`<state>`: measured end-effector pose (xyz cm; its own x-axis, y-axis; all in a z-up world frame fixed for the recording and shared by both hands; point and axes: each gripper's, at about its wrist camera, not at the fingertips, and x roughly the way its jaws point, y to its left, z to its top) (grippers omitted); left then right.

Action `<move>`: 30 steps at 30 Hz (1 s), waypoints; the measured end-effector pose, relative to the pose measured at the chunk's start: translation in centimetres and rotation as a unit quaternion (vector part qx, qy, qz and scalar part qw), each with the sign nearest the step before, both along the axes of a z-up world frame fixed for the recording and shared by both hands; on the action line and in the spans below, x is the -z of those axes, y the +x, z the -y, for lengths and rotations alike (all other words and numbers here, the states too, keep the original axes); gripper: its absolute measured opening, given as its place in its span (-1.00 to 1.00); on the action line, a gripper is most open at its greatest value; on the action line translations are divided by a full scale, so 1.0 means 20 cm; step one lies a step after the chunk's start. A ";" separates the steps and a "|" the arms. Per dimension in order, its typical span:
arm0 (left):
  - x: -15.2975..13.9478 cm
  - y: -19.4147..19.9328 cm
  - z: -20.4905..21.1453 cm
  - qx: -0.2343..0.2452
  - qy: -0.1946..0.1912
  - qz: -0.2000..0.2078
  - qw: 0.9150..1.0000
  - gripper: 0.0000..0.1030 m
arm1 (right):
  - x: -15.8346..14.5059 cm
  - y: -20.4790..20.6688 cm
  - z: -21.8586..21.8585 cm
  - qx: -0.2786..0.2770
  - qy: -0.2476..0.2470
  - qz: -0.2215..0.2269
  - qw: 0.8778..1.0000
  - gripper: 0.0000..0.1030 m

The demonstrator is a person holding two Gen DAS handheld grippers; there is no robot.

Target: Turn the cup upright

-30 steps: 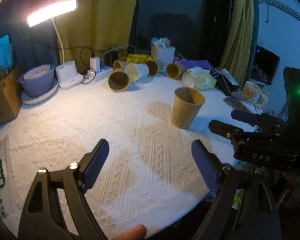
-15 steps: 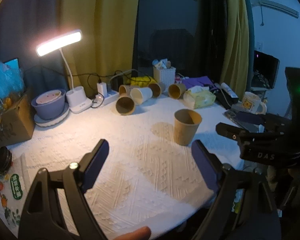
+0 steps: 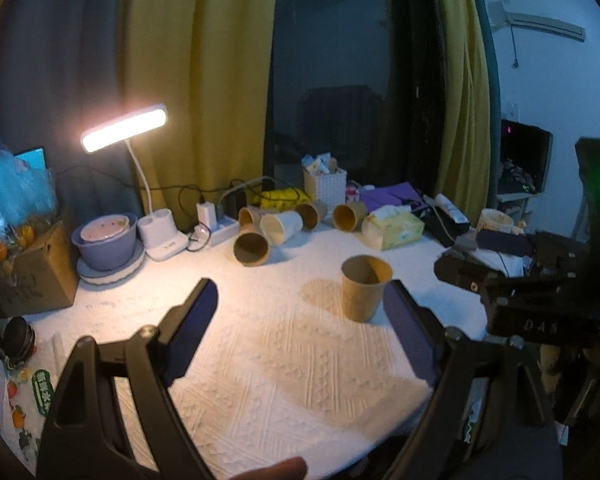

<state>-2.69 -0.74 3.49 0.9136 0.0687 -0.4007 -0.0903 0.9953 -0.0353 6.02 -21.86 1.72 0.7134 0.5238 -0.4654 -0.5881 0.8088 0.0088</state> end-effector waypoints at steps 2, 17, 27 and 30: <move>-0.02 -0.01 -0.01 -0.008 -0.002 0.008 1.000 0.66 | -0.02 -0.01 0.00 0.000 0.002 0.005 1.000 0.53; -0.05 -0.06 -0.06 -0.027 -0.012 0.031 0.999 0.66 | -0.07 -0.06 0.03 -0.003 0.007 0.030 1.000 0.53; -0.05 -0.07 -0.06 -0.028 -0.014 0.032 0.999 0.66 | -0.06 -0.06 0.02 -0.006 0.004 0.026 1.000 0.53; -0.05 -0.07 -0.06 -0.028 -0.014 0.032 0.999 0.66 | -0.06 -0.06 0.02 -0.007 0.003 0.025 1.000 0.53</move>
